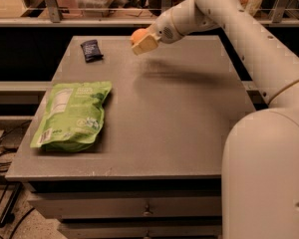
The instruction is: Move orange near rxbar blueberry
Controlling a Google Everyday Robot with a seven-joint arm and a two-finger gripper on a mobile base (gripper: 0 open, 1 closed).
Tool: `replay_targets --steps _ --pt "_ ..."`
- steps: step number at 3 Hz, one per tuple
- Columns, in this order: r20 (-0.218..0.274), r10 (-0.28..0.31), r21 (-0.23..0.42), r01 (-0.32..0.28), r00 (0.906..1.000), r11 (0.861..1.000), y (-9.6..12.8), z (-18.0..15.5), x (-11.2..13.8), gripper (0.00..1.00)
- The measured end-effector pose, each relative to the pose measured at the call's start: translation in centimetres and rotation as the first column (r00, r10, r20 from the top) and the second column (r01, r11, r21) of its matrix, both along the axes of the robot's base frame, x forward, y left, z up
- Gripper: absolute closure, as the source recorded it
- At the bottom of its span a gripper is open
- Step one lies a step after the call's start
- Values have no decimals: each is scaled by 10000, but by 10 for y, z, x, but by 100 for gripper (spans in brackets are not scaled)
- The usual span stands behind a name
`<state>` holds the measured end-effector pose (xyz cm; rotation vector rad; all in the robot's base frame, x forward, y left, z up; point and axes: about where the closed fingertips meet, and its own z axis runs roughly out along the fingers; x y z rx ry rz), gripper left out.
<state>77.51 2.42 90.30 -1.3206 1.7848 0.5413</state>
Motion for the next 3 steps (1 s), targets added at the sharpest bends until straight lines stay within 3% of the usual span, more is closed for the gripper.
replay_targets --steps 1,3 --pt "-398 439 508 -418 9982 9978 51 -21 -5 100" --pt "-980 757 1042 -654 9923 9924 125 -46 -1 59"
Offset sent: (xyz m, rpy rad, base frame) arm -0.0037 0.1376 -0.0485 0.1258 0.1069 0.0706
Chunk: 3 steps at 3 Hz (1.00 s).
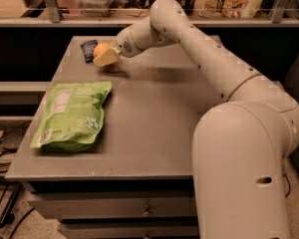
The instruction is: Move orange near rxbar blueberry
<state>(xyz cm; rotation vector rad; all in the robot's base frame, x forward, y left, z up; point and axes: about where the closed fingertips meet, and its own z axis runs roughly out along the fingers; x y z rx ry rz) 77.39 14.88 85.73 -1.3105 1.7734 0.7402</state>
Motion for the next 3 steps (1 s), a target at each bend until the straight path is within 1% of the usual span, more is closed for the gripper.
replay_targets --steps 1,2,3 --pt "-90 26 69 -25 10000 10000 17 -3 6 35" --pt "-207 -191 107 194 9996 9998 16 -5 15 12" --pt "-237 -148 102 151 9996 9998 20 -7 14 0"
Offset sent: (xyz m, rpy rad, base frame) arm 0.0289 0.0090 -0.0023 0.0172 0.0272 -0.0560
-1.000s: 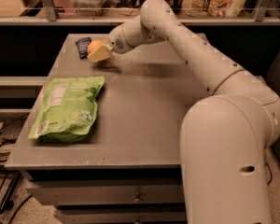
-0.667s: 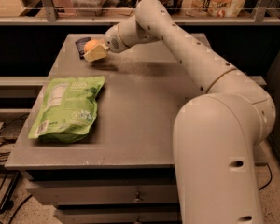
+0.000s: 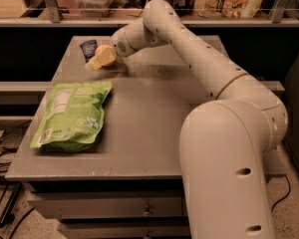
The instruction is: Move orange near rxbar blueberry
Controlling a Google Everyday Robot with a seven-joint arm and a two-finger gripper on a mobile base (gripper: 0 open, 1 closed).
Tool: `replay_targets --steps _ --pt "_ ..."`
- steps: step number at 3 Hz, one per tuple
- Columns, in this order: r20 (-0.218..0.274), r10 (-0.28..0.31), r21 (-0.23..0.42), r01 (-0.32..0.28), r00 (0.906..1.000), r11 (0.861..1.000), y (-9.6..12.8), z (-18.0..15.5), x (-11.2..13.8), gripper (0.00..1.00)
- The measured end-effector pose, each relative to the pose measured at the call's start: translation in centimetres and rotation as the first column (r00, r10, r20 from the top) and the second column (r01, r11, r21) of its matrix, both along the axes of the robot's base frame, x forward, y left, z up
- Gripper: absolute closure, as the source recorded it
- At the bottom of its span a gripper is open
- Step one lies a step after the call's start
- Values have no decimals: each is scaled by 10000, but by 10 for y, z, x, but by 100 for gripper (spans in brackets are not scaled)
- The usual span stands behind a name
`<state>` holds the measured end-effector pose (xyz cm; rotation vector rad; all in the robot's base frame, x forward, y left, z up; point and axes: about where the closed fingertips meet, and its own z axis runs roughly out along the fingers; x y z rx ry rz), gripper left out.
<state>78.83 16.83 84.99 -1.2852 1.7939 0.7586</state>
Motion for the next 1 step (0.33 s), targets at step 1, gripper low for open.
replay_targets --steps 1 --pt "-1 2 0 -2 10000 10000 0 0 0 0"
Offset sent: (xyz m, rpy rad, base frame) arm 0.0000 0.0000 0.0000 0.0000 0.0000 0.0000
